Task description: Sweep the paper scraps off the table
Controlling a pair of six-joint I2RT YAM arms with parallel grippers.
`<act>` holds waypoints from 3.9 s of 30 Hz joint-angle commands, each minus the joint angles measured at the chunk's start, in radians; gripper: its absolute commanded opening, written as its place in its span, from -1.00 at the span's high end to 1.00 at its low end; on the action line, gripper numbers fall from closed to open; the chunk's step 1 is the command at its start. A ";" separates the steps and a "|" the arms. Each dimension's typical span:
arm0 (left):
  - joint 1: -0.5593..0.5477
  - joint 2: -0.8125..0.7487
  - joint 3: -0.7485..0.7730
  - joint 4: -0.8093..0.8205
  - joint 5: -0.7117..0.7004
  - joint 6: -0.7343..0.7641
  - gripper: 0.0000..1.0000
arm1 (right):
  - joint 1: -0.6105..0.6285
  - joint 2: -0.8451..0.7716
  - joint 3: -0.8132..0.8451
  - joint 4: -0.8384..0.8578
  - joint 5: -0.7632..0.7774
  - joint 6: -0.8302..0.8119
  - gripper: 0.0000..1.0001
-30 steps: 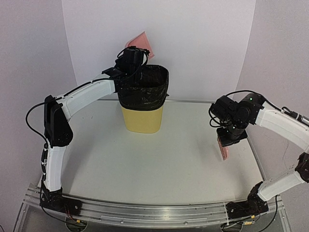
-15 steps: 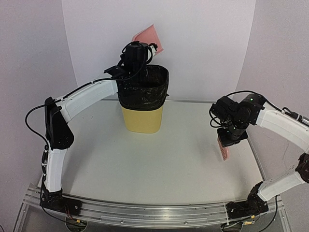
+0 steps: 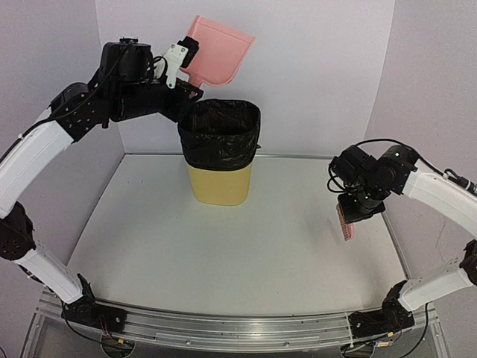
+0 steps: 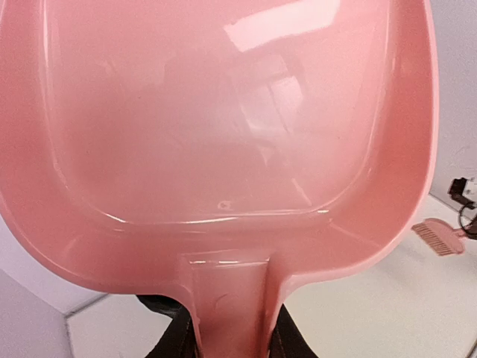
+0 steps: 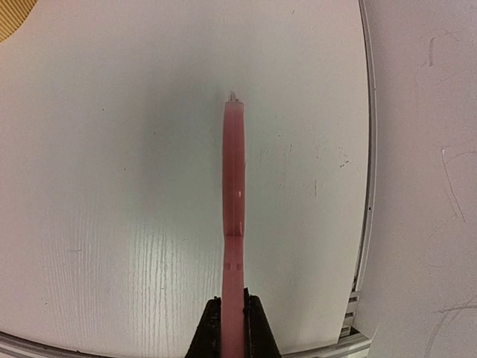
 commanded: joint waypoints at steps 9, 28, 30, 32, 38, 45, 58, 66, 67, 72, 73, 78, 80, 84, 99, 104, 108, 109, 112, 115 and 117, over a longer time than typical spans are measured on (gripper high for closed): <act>-0.258 0.042 -0.340 -0.039 0.062 -0.491 1.00 | -0.004 -0.255 -0.116 0.178 0.165 0.018 1.00; -0.355 0.640 -0.188 0.027 0.302 -0.738 0.96 | -0.004 -0.379 -0.237 0.220 0.150 -0.011 1.00; -0.353 0.673 -0.174 0.026 0.319 -0.737 0.95 | -0.004 -0.376 -0.241 0.221 0.142 -0.017 1.00; -0.351 0.701 -0.165 0.017 0.334 -0.737 0.94 | -0.004 -0.376 -0.243 0.223 0.131 -0.025 1.00; -0.348 0.749 -0.129 -0.043 0.341 -0.755 0.88 | -0.005 -0.381 -0.242 0.226 0.104 -0.035 1.00; -0.348 0.770 -0.115 -0.082 0.335 -0.759 0.76 | -0.004 -0.388 -0.262 0.227 0.087 -0.025 1.00; -0.348 0.799 -0.045 -0.127 0.360 -0.749 0.26 | -0.004 -0.412 -0.282 0.228 0.079 -0.019 1.00; -0.348 0.770 -0.045 -0.098 0.326 -0.734 -0.23 | -0.004 -0.409 -0.267 0.227 0.071 -0.033 1.00; -0.348 0.761 -0.046 -0.093 0.315 -0.732 -0.31 | -0.004 -0.407 -0.263 0.228 0.070 -0.037 1.00; -0.348 0.717 -0.048 -0.090 0.266 -0.729 -0.96 | -0.004 -0.397 -0.242 0.228 0.066 -0.071 1.00; -0.348 0.702 -0.052 -0.090 0.254 -0.730 -0.99 | -0.004 -0.395 -0.238 0.228 0.065 -0.081 1.00; -0.348 0.608 -0.111 -0.081 0.192 -0.755 -0.99 | -0.004 -0.369 -0.218 0.228 0.034 -0.124 1.00; -0.348 0.541 -0.165 -0.061 0.166 -0.769 -0.99 | -0.004 -0.345 -0.205 0.229 -0.001 -0.156 1.00; -0.348 0.383 -0.322 -0.037 0.071 -0.840 -0.99 | -0.004 -0.273 -0.168 0.233 -0.127 -0.267 1.00; -0.285 -0.225 -0.928 -0.145 -0.177 -1.372 -0.99 | 0.180 0.137 0.032 0.248 0.079 -0.481 1.00; -0.285 -0.372 -1.005 -0.181 -0.216 -1.448 -0.99 | 0.242 0.259 0.080 0.199 0.210 -0.544 1.00; -0.285 -0.428 -1.032 -0.183 -0.228 -1.458 -0.99 | 0.270 0.326 0.091 0.174 0.276 -0.542 1.00; -0.285 -0.433 -1.034 -0.185 -0.229 -1.460 -0.99 | 0.275 0.335 0.092 0.170 0.281 -0.537 1.00; -0.285 -0.422 -1.026 -0.197 -0.233 -1.466 -0.99 | 0.286 0.352 0.099 0.163 0.255 -0.509 1.00; -0.286 -0.392 -1.006 -0.212 -0.236 -1.467 -0.99 | 0.297 0.360 0.105 0.153 0.213 -0.479 1.00; -0.285 -0.365 -0.988 -0.227 -0.237 -1.467 -0.99 | 0.302 0.365 0.106 0.148 0.194 -0.466 1.00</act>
